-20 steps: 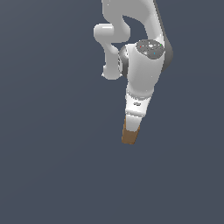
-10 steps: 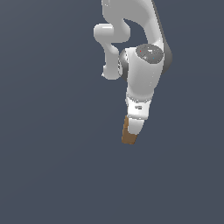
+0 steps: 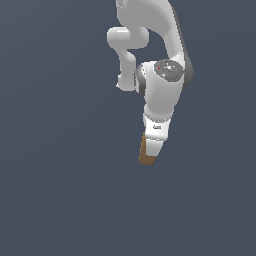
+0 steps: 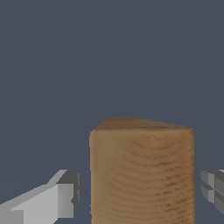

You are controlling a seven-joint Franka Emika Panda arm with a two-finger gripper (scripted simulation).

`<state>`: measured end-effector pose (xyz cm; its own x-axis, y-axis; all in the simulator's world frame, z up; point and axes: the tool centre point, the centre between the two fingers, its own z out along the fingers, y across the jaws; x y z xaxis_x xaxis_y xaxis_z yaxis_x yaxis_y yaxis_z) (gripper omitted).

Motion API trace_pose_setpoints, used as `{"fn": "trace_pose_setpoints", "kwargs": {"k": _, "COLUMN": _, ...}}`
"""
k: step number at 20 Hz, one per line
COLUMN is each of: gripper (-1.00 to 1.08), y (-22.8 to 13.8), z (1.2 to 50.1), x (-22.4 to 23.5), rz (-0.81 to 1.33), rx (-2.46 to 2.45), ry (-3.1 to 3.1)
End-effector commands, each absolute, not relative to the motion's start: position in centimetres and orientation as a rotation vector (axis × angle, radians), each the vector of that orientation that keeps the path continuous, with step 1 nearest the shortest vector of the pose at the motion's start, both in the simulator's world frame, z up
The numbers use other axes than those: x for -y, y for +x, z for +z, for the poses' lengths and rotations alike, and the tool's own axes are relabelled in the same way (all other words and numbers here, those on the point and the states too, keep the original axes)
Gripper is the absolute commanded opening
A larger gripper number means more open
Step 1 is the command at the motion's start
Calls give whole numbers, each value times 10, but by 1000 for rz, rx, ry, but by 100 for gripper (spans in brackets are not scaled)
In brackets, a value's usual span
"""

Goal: Pick up the object and move it to a goal position.

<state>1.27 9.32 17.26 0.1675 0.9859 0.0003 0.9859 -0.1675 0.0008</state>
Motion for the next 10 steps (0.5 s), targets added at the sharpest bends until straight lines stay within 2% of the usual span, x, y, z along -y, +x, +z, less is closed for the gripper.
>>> {"fn": "trace_pose_setpoints", "kwargs": {"k": 1, "gripper": 100, "y": 12, "z": 159, "x": -93, "rz": 0, "rx": -2029, "ry": 2399}}
{"fn": "trace_pose_setpoints", "kwargs": {"k": 9, "gripper": 100, "y": 13, "z": 143, "x": -93, "rz": 0, "rx": -2030, "ry": 2398}}
{"fn": "trace_pose_setpoints", "kwargs": {"k": 10, "gripper": -100, "y": 13, "z": 143, "x": -93, "rz": 0, "rx": -2030, "ry": 2398}}
